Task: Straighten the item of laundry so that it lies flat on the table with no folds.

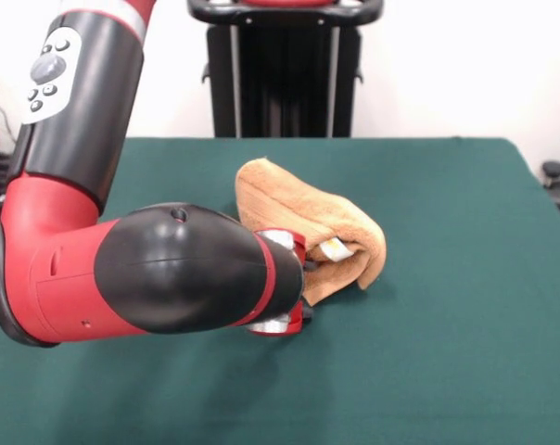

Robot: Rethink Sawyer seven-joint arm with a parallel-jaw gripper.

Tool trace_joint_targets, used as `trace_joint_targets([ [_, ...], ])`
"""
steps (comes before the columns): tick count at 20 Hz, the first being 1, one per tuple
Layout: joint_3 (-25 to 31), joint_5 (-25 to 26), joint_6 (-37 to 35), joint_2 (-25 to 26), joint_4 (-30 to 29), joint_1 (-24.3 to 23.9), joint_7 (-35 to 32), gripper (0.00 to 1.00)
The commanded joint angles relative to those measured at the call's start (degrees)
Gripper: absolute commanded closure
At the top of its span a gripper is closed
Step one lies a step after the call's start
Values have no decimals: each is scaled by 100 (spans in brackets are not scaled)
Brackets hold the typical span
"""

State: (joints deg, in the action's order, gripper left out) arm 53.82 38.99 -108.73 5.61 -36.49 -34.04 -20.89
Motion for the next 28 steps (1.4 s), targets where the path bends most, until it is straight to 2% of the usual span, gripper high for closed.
trace_joint_targets([
  [1, -217, 5, -55, 186, -88, 260, 955, 0],
  [24, 85, -751, 1309, 304, -394, 60, 903, 0],
  [28, -21, -803, 1242, 303, -362, 88, 952, 0],
])
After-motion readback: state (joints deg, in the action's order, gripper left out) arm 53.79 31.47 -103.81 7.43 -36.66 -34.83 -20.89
